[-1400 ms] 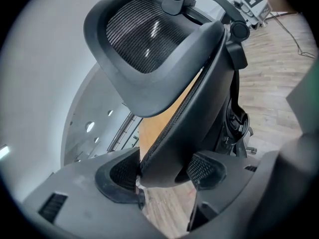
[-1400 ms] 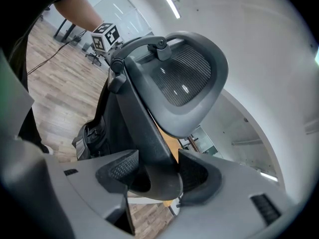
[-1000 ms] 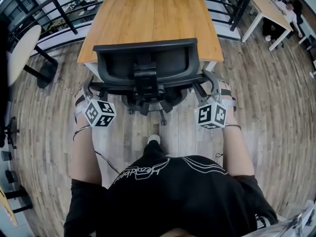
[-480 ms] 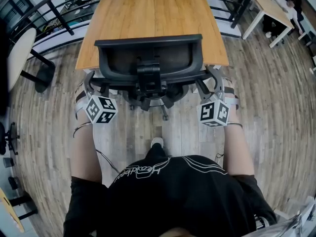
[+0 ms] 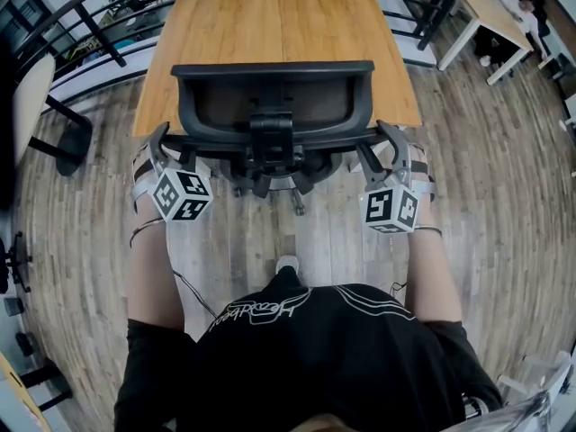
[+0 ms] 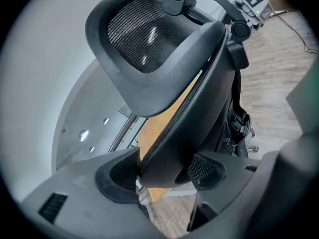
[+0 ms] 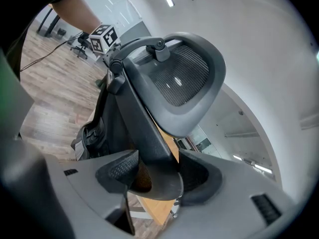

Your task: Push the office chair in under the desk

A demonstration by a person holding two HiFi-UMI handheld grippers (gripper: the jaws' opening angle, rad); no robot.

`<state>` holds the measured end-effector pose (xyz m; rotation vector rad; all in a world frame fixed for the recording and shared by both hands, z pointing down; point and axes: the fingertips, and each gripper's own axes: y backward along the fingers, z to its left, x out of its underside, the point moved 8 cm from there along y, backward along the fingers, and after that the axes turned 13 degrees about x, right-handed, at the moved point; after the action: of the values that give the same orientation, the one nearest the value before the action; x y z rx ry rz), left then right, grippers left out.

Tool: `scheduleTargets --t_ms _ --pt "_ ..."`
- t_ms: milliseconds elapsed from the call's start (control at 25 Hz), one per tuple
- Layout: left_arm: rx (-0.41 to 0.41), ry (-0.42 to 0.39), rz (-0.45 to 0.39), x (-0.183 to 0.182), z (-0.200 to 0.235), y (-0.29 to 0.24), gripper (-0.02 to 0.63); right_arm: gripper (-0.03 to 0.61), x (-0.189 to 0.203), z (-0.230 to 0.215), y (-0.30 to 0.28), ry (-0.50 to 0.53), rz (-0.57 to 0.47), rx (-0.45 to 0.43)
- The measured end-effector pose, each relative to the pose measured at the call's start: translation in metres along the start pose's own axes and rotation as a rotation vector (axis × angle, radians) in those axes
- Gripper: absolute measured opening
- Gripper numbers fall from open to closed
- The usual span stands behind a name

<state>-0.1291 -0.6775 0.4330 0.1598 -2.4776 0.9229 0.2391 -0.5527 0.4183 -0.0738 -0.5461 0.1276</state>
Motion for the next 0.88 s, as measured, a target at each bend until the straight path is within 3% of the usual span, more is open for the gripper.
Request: scheduleTargets --t_ms 480,880 --pt "0.03 -0.009 -0.029 -0.008 0.071 -0.059 0.27 0.272 -0.03 -0.015 -0.074 0.002 0.037 0.001" --pt "0.042 -0.028 -0.041 -0.007 0.073 -0.069 0.27 0.272 -0.027 -0.009 -0.079 0.002 0.039 0.017"
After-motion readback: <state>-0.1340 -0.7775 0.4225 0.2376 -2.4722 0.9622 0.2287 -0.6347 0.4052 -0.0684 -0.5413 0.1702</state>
